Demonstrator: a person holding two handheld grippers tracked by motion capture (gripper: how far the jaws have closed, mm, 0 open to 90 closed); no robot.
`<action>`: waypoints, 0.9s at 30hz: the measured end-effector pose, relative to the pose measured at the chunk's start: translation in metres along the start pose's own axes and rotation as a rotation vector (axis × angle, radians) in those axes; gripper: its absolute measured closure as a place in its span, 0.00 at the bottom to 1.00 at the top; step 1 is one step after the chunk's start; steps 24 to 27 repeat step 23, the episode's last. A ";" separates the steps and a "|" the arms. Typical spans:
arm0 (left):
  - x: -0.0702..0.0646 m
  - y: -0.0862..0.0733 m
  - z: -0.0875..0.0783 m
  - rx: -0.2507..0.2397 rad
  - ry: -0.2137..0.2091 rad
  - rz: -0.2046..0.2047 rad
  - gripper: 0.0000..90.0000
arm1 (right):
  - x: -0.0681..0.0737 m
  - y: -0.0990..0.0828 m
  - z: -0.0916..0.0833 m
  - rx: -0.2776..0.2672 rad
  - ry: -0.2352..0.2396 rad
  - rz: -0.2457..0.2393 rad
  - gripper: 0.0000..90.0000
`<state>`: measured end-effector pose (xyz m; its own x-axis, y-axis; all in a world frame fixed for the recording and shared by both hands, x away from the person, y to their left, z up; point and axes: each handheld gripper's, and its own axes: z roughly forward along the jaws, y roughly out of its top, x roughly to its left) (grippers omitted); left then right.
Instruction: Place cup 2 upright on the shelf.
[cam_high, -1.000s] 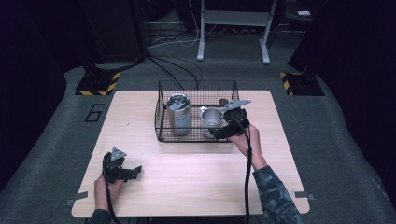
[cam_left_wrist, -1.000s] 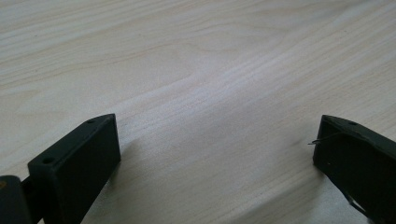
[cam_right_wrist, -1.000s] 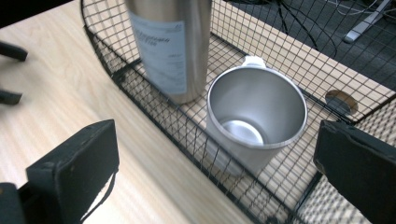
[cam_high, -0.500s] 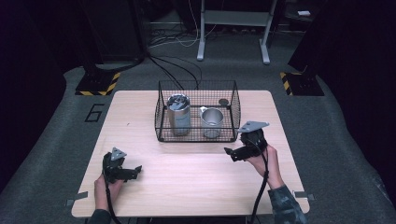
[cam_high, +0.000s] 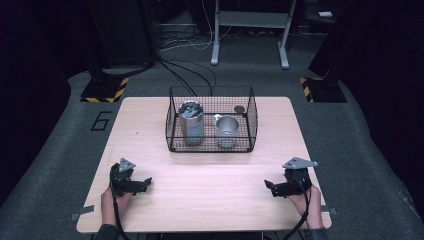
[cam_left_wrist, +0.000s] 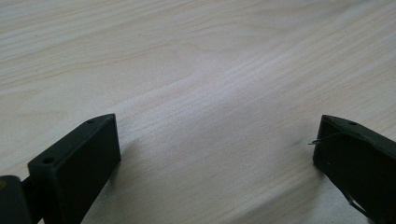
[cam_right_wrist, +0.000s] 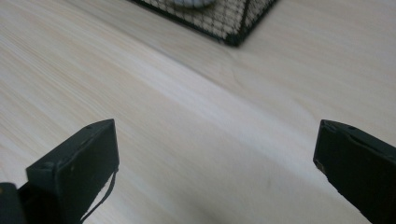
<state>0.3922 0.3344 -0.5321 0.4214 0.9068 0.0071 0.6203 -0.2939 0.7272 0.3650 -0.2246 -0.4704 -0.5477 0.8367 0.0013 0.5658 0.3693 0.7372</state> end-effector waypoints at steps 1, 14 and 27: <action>0.000 0.000 0.000 0.000 0.000 0.000 0.01 | -0.003 -0.008 0.000 0.006 -0.008 0.017 0.00; 0.000 0.000 0.000 0.000 0.000 -0.002 0.00 | -0.026 -0.073 0.009 0.029 -0.124 0.114 0.00; 0.000 0.000 0.000 0.001 0.002 -0.001 0.00 | -0.027 -0.072 0.010 0.030 -0.114 0.109 0.00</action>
